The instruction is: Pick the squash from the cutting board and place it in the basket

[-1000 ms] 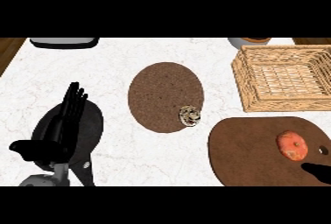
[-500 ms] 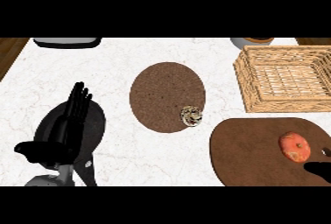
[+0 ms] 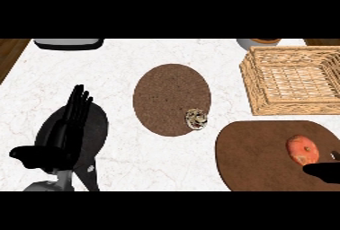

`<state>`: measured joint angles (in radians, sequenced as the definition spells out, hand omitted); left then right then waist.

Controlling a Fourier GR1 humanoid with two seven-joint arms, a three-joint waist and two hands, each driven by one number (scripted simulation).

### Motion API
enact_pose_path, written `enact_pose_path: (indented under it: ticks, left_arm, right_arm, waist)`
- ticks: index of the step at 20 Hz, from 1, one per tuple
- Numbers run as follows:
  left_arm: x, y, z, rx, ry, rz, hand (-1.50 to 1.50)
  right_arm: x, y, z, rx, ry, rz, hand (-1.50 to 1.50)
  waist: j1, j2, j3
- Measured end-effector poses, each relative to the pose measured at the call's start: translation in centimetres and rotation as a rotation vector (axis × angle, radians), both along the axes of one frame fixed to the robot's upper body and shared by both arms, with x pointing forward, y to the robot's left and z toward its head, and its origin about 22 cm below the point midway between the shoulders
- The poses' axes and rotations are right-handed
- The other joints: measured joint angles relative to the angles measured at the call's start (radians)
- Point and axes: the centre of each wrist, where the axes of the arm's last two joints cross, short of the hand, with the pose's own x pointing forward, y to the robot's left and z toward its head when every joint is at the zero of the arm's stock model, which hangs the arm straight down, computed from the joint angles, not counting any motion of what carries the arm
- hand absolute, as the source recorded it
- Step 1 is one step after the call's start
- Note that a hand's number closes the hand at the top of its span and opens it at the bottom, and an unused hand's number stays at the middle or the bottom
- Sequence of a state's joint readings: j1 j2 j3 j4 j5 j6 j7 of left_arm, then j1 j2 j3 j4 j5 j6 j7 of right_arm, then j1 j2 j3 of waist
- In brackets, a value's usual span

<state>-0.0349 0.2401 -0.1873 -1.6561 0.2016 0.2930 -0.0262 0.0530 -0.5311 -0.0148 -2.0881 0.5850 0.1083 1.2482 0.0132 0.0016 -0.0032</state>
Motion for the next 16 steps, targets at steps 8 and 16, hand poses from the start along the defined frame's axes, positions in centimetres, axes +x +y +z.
enact_pose_path:
  ticks: [8,16]
  left_arm:
    - [-0.2,0.2,0.2,0.000,-0.008,0.011,0.00]
    - [-0.1,-0.3,-0.1,-0.002,-0.008,0.015,0.00]
  right_arm:
    - [0.8,1.0,-2.1,0.010,0.012,-0.007,-1.50]
    - [1.8,1.8,-3.5,-0.022,0.010,-0.022,-1.50]
  waist:
    - [-0.007,-0.001,0.002]
    - [-0.010,-0.001,0.003]
